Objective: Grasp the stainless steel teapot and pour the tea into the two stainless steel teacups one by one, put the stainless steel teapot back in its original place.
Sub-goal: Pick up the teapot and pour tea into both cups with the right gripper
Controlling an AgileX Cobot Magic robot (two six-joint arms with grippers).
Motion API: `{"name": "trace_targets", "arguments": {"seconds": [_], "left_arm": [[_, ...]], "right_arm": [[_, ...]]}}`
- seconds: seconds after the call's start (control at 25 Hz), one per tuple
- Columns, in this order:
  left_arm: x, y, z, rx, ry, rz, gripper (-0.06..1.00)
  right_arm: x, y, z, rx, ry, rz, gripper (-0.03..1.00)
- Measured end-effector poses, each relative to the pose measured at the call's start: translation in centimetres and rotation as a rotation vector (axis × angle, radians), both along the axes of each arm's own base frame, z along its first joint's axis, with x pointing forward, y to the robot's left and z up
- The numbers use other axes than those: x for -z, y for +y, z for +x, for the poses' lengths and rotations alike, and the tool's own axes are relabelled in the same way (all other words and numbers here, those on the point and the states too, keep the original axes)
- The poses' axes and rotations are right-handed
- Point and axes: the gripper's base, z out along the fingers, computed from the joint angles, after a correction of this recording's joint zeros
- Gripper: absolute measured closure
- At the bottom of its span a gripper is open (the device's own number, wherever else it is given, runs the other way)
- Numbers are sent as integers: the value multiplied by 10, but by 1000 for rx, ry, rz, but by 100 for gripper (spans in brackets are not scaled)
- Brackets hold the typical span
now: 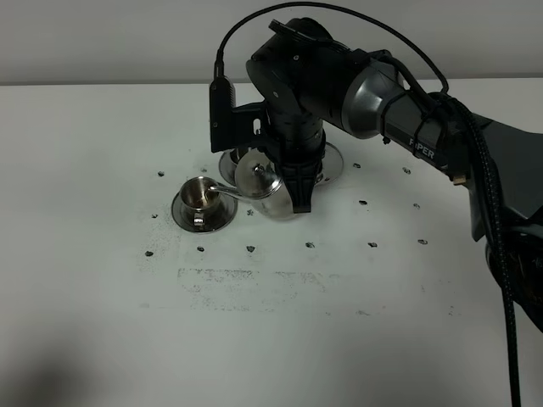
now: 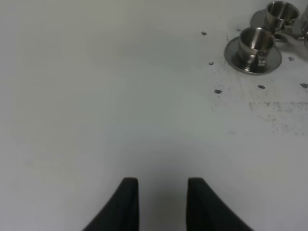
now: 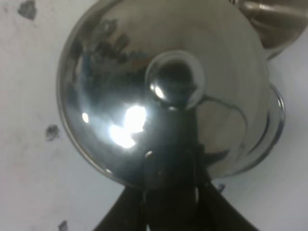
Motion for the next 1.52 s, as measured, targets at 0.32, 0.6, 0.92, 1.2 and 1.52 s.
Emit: {"name": "trace_targets", "arguments": {"seconds": [0.32,0.6,0.92,1.2,1.52], "left_arm": [[0,0,0,0,0,0,70],[0,0,0,0,0,0,70],[0,0,0,0,0,0,70],[0,0,0,0,0,0,70],[0,0,0,0,0,0,70]], "right_arm": [[-1,7,-5,-30,-22,-25,74],[-4,8,-5,-40,-59,-61,74],[-12,12,-5,-37,-88,-56,74],[-13,13,-6,-61,-103,-84,74],[-14,15,-7,-78,-122,-106,74]]}}
